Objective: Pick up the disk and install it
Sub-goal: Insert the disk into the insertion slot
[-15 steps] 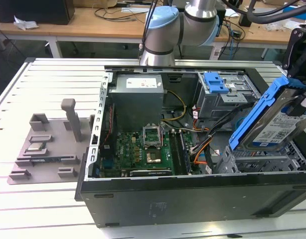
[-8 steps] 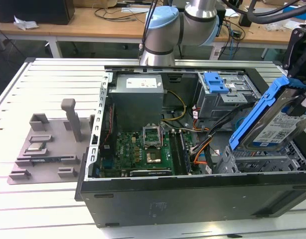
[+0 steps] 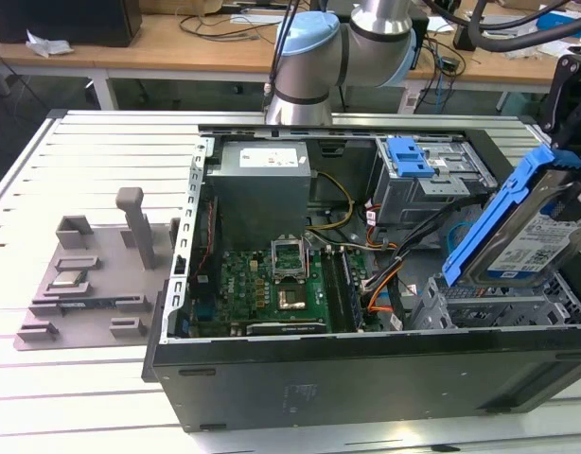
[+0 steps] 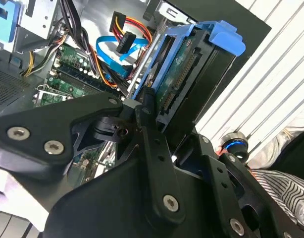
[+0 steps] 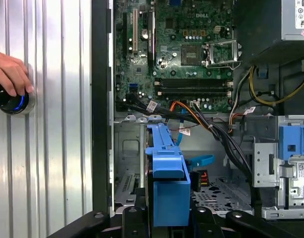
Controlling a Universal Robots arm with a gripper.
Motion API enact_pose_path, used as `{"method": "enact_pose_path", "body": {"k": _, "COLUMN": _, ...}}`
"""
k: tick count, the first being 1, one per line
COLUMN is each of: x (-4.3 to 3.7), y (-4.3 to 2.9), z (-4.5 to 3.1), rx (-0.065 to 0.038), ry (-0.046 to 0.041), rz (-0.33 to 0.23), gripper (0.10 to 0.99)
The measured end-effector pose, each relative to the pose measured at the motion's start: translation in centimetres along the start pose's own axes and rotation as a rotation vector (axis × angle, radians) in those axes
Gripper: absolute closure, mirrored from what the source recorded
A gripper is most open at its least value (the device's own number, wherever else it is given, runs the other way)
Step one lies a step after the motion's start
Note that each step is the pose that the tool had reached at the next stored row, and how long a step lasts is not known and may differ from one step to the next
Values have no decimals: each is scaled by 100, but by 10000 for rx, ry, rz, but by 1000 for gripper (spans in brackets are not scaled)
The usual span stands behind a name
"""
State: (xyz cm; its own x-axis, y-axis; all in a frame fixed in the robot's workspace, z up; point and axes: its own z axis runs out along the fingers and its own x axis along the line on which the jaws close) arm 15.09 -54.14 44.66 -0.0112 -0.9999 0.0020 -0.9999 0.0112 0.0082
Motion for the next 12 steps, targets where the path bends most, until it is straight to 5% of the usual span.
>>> {"method": "enact_pose_path", "body": {"k": 12, "x": 0, "y": 56, "z": 70, "rx": 18, "ry": 0, "rz": 0, "gripper": 722}}
